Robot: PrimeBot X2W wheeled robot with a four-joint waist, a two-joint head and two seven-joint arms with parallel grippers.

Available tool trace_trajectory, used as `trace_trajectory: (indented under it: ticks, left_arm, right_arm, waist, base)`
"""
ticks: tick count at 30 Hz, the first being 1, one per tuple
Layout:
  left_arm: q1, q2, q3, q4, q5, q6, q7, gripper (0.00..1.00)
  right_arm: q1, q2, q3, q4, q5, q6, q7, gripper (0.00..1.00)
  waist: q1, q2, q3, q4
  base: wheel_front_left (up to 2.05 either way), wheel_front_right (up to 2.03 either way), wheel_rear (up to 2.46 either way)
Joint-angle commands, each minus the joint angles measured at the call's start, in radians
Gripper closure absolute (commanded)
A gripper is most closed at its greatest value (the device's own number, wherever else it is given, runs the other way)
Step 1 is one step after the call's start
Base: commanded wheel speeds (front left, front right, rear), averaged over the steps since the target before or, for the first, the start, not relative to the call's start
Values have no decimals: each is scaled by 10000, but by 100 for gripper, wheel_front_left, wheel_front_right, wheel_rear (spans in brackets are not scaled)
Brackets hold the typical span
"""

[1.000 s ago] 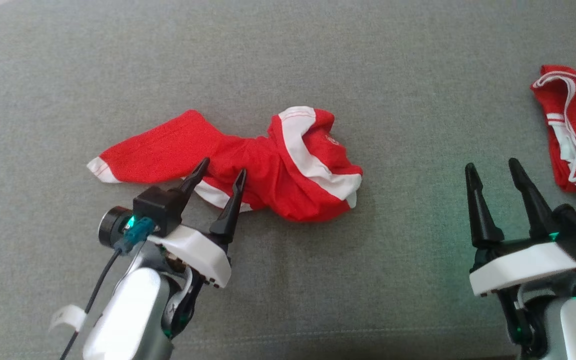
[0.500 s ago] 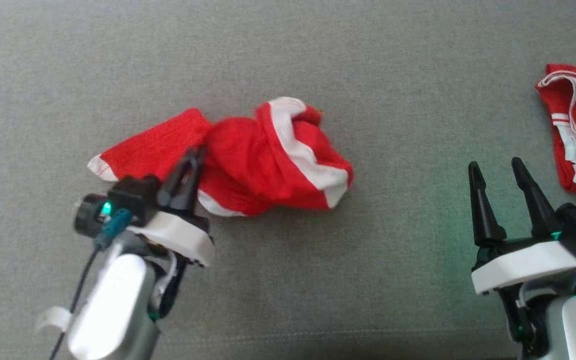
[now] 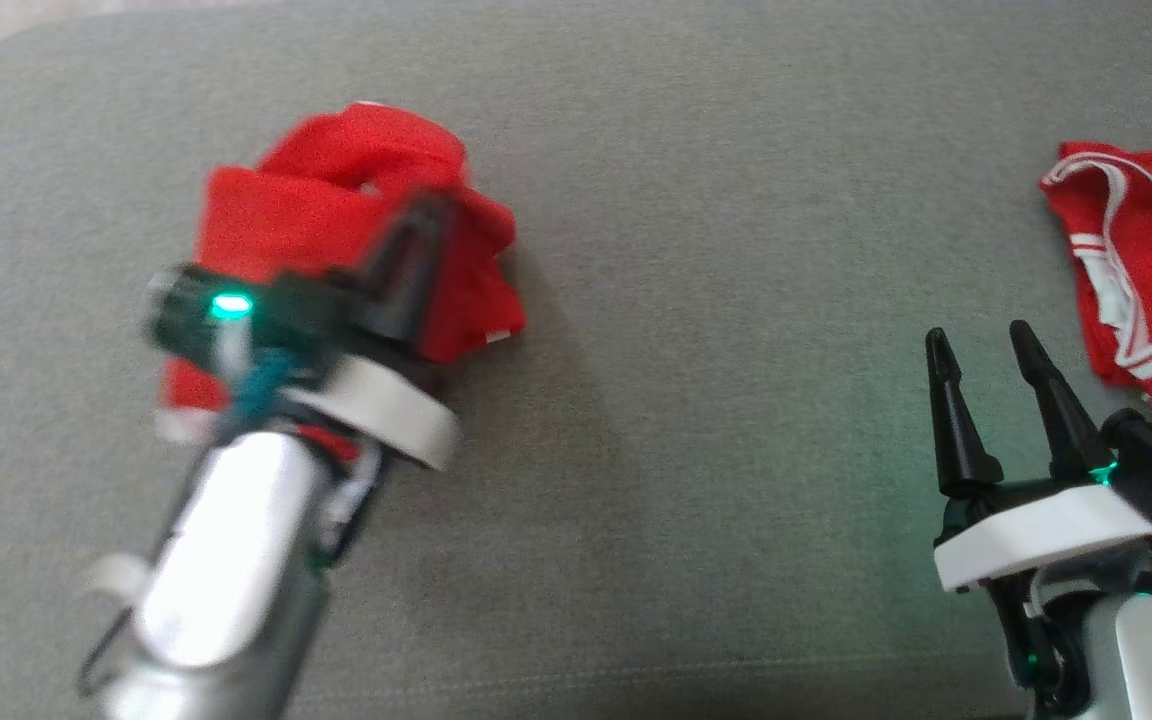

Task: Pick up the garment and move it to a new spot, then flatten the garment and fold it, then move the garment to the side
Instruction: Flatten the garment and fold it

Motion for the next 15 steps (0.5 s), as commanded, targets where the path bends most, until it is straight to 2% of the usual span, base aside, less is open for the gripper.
trace_trajectory:
  ticks: [1, 2, 9, 15]
  left_arm:
    - [-467, -156, -107, -27, 105, -225, 68, 100]
    - [-467, -156, -107, -27, 105, -225, 68, 100]
    - [-808, -1096, -1917, 1419, -53, -783, -188, 100]
    - [-1084, -1305, -3195, 2269, -559, -926, -585, 100]
  right_arm:
    - [-381, -43, 263, -299, 103, -9, -81, 0]
    - [-381, -43, 263, -299, 103, -9, -81, 0]
    - [-339, -43, 232, -258, 268, -9, -129, 0]
    - [-325, -43, 153, -268, 305, -9, -152, 0]
  waist:
    - [0, 0, 33, -244]
    - [0, 0, 33, -244]
    - [0, 0, 211, -753]
    - [0, 0, 371, -843]
  base:
    - [0, 0, 0]
    - [0, 0, 0]
    - [0, 0, 0]
    - [0, 0, 0]
